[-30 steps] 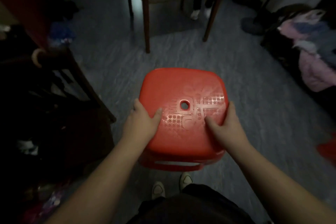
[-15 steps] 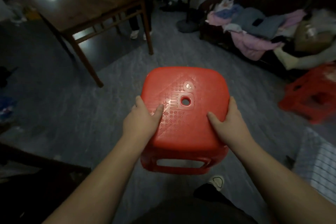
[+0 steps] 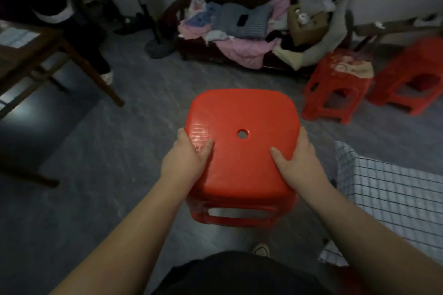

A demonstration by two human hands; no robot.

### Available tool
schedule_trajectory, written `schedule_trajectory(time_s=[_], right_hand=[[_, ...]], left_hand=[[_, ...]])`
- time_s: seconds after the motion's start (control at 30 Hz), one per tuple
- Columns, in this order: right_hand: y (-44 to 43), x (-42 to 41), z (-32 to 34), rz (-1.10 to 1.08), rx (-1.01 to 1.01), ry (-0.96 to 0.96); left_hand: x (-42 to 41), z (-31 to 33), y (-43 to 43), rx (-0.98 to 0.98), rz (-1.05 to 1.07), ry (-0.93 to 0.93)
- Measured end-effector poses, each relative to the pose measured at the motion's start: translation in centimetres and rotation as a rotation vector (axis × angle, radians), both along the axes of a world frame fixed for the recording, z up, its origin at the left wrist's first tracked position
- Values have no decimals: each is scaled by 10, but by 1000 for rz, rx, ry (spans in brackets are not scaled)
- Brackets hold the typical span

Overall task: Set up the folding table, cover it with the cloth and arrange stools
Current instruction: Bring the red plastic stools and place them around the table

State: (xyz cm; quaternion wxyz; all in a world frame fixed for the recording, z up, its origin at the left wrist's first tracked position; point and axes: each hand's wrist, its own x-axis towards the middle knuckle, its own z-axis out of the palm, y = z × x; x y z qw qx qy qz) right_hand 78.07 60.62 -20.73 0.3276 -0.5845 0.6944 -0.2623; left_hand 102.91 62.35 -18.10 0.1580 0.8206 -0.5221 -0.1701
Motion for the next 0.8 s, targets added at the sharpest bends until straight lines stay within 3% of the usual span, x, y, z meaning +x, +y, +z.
schedule_trajectory(time_s=[0.43,0.63,0.8], right_hand=[[-94,-110,-12,-604,93,-24],[-123,-106,-12,-1004,123,-32],[-119,-75,-7,-1319,103,-50]], left_hand=[[-144,-32,-239,62,-563,41],[-205,-44,-337,127,-948,55],[-245,-40,-369,128,-1251,89]])
